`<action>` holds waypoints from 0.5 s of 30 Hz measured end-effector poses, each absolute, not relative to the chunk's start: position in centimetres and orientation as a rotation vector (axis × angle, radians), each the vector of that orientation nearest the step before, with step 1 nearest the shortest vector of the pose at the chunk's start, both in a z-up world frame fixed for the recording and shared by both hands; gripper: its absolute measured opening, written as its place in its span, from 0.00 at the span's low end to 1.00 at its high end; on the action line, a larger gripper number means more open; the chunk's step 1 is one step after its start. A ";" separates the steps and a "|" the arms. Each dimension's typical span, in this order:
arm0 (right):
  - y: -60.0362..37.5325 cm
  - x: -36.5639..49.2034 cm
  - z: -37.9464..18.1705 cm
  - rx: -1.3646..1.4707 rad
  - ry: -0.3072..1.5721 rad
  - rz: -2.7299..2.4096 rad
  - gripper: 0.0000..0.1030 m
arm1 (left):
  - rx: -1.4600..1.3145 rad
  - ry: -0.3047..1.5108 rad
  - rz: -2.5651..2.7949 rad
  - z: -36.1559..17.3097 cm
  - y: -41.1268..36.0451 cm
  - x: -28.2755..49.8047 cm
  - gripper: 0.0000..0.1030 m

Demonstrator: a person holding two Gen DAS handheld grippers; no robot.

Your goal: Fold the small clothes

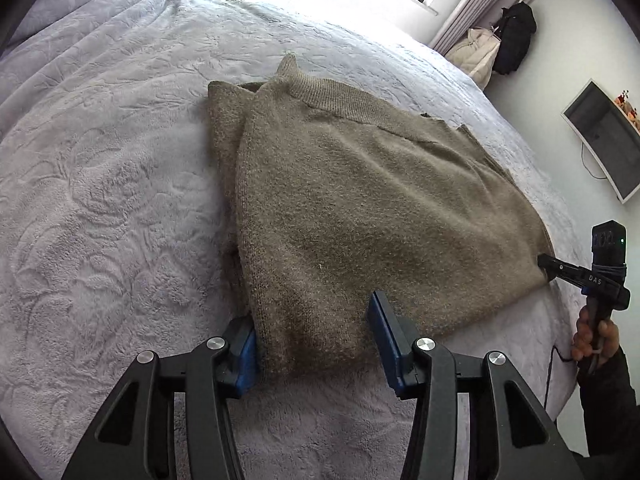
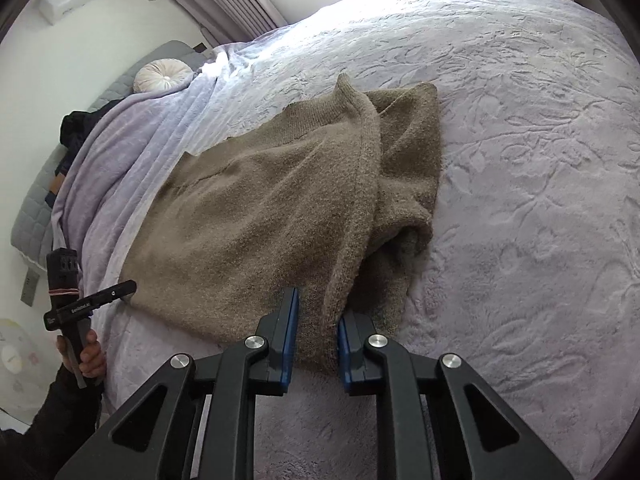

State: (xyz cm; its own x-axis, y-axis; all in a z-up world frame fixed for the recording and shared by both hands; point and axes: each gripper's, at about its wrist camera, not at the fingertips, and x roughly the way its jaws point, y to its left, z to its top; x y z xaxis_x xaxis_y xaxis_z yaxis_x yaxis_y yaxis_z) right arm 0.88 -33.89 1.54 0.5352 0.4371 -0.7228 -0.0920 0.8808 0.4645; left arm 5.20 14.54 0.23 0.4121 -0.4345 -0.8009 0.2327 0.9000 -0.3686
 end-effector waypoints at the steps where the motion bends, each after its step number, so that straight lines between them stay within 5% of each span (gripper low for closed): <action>1: -33.8 1.2 1.3 0.389 0.975 0.319 0.18 | -0.209 1.072 -0.416 0.2 14.6 5.3 0.48; 3: -33.8 1.4 1.3 0.389 0.990 0.305 0.08 | -0.191 1.078 -0.384 0.3 14.4 5.6 0.12; 11: -34.2 -1.3 6.1 0.390 0.870 0.302 0.05 | -0.157 1.008 -0.368 3.9 15.1 3.5 0.09; 15: -34.0 -0.6 3.5 0.333 0.959 0.236 0.05 | -0.176 1.116 -0.339 0.3 15.9 4.6 0.09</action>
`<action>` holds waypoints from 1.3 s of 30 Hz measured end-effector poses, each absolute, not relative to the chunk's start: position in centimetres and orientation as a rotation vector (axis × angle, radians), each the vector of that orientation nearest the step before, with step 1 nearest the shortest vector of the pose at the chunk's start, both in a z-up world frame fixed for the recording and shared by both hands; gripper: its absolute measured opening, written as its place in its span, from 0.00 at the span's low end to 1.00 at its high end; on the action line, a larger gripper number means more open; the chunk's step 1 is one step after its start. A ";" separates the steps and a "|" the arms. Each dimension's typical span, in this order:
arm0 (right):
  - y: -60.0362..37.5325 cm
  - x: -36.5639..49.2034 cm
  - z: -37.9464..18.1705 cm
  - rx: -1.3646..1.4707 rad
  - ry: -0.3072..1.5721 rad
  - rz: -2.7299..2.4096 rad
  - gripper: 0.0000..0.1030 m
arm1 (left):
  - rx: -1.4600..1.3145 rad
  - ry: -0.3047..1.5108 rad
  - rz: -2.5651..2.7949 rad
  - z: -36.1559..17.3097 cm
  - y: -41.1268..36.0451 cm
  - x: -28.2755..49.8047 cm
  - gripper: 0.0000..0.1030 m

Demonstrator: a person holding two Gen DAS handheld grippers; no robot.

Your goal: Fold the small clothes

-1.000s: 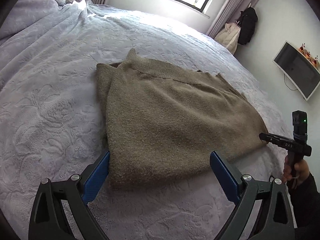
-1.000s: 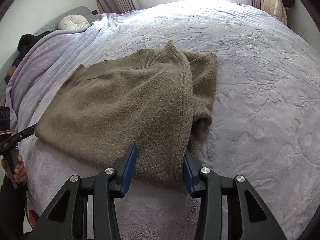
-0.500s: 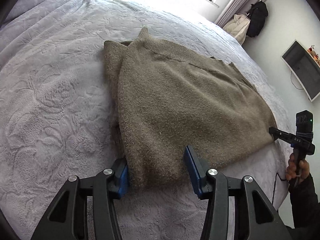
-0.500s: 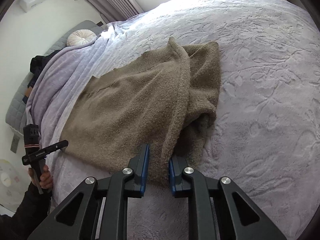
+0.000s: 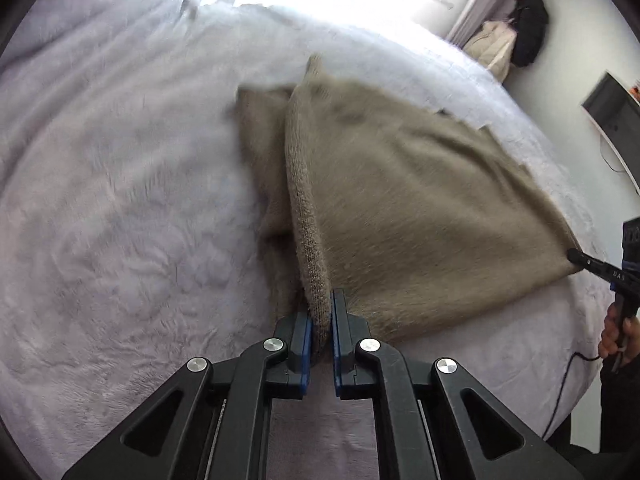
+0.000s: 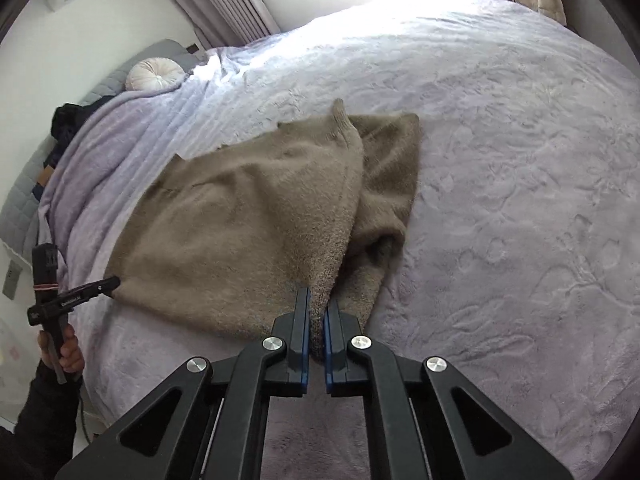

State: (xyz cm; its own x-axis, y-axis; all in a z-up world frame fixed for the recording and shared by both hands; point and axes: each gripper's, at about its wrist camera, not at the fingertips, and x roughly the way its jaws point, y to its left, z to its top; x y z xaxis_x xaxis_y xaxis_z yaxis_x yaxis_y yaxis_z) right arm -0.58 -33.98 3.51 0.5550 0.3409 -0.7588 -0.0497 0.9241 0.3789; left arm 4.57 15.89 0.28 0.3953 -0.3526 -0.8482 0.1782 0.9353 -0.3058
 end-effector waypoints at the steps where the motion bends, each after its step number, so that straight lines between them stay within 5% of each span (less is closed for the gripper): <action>1: -34.2 -0.4 2.6 0.342 0.983 0.219 0.05 | -0.217 1.131 -0.348 -0.7 16.4 4.8 0.09; 8: -36.2 -0.7 2.7 0.430 0.981 0.210 0.08 | -0.294 1.127 -0.360 0.4 18.2 4.5 0.09; 10: -36.6 -1.3 4.2 0.419 0.929 0.177 0.11 | -0.249 1.117 -0.309 1.8 18.5 4.3 0.18; 12: -36.5 -1.6 5.8 0.385 0.886 0.139 0.23 | -0.164 1.079 -0.199 3.4 18.3 4.1 0.96; 13: -36.1 -1.4 6.6 0.364 0.872 0.129 0.30 | -0.130 1.037 -0.150 4.3 17.8 3.8 0.99; 15: -34.5 -0.5 8.0 0.306 0.856 0.126 0.76 | -0.081 0.946 -0.150 6.5 16.6 3.4 0.99; 16: -33.4 -0.1 8.4 0.263 0.845 0.123 0.79 | -0.057 0.928 -0.146 7.2 15.7 3.5 0.99; 27: -21.3 7.3 5.4 -0.135 0.976 0.225 0.79 | 0.107 0.965 -0.225 4.4 3.6 9.4 0.99; 32: -26.8 8.2 3.2 -0.049 1.029 0.144 0.79 | -0.024 1.049 -0.215 -0.2 7.4 10.9 0.99; 39: -32.0 7.3 4.1 0.199 0.999 0.217 0.78 | 0.000 1.027 -0.279 2.5 7.7 10.1 0.99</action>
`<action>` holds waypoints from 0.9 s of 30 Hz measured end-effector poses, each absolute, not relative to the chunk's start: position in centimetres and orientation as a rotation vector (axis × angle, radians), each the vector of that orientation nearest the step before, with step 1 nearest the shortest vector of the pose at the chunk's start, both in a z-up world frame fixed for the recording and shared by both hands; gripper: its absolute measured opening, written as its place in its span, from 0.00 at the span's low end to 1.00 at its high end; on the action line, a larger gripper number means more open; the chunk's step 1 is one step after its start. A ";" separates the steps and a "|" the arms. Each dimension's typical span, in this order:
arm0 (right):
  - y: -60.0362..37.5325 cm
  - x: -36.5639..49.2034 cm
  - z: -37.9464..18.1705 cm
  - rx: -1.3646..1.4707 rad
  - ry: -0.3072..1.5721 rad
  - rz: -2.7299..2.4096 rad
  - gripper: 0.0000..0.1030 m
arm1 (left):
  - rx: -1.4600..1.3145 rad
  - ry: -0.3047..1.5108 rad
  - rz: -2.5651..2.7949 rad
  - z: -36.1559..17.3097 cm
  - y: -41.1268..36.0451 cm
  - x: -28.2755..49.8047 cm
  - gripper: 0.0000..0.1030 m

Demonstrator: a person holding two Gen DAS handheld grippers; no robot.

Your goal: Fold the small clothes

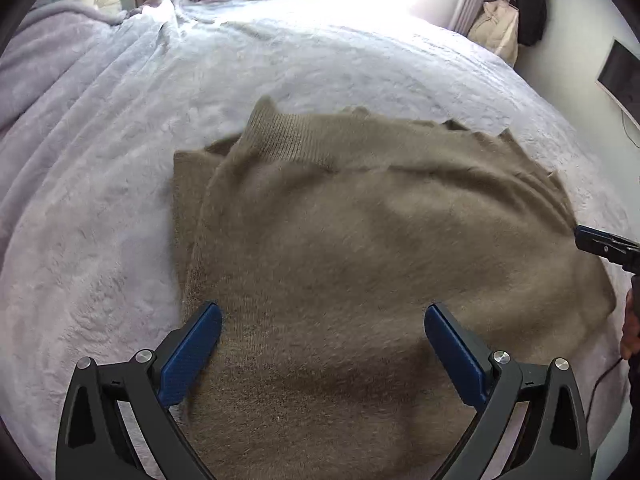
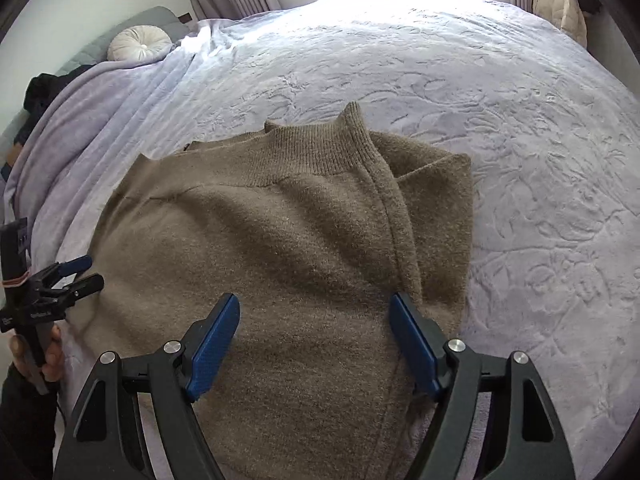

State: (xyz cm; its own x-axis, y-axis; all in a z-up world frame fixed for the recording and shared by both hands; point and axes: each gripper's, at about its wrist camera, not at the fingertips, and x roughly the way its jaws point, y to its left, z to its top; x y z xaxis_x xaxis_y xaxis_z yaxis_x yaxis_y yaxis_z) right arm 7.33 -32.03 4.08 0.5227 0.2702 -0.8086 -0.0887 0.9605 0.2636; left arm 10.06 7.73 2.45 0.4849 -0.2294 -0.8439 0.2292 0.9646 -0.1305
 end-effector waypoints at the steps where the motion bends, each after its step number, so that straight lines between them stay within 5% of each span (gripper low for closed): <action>1: -31.9 7.2 4.8 0.211 0.978 0.217 0.78 | -0.012 0.991 -0.288 3.7 7.6 10.1 0.99; 6: -29.4 10.4 7.0 0.184 0.931 0.237 0.78 | -0.081 0.954 -0.301 5.9 5.5 14.5 0.99; 12: -25.5 17.3 3.6 0.164 1.069 0.281 0.78 | 0.020 1.086 -0.186 1.7 2.8 20.7 0.99; 27: -30.1 17.2 4.5 0.233 0.996 0.076 0.77 | 0.075 1.009 -0.139 0.7 4.1 19.7 0.99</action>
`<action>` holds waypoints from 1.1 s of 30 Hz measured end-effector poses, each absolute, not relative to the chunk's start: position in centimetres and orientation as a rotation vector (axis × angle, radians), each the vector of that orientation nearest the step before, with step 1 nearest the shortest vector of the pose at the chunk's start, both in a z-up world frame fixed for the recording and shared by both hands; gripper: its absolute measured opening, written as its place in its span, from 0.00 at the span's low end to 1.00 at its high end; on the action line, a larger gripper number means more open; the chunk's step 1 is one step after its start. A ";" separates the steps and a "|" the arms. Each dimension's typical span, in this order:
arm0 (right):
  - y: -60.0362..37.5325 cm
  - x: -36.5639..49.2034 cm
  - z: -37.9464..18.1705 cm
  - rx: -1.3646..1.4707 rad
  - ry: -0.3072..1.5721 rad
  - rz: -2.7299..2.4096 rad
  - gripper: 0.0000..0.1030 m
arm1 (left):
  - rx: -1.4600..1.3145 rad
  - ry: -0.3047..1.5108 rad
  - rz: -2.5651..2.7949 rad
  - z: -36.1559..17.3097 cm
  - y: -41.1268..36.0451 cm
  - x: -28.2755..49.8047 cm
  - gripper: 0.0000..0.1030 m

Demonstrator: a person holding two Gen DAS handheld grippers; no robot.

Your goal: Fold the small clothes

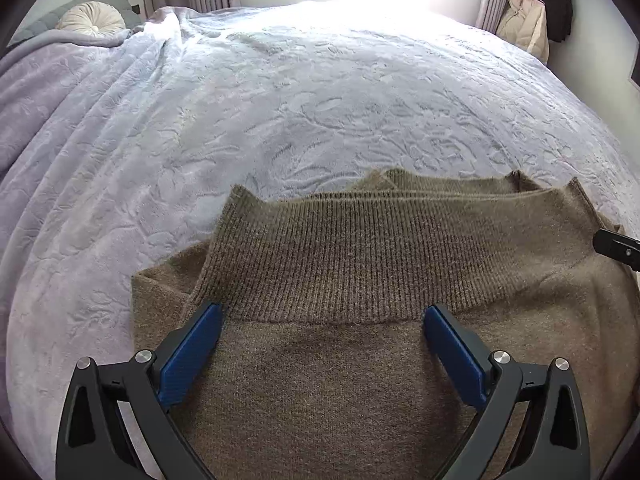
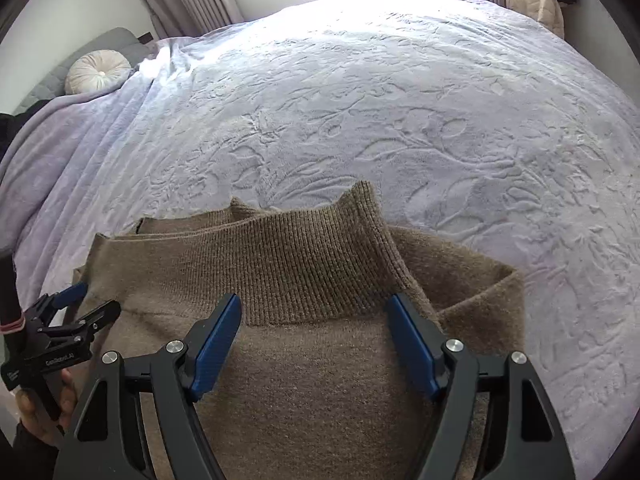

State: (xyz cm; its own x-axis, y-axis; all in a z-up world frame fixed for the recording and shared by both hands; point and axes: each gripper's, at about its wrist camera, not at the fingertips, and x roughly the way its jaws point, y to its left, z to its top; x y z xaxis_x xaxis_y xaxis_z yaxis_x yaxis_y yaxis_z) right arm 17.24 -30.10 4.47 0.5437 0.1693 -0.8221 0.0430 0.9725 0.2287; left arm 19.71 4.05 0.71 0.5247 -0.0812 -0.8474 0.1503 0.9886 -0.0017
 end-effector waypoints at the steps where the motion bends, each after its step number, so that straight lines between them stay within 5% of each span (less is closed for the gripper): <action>1: -29.2 17.7 5.0 0.216 0.988 0.083 0.77 | 0.064 0.999 -0.142 1.2 3.9 19.7 0.99; 10: -20.0 21.4 3.2 -0.019 1.074 0.195 0.76 | 0.044 1.065 -0.087 0.4 2.5 23.1 0.99; 24: -27.2 21.9 2.5 0.057 1.074 -0.025 0.76 | -0.118 1.091 -0.049 -0.2 6.5 23.8 0.99; 33: -21.1 21.9 3.8 -0.120 1.030 0.021 0.77 | 0.005 1.017 -0.064 2.6 1.9 23.6 0.99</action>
State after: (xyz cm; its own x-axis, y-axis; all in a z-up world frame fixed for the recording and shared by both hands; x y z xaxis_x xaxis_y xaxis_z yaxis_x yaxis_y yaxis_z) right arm 21.87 -21.05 3.77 0.5150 -0.0389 -0.8563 -0.0742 0.9932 -0.0897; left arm 23.56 1.91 2.58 0.5240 -0.0506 -0.8502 0.0557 0.9981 -0.0251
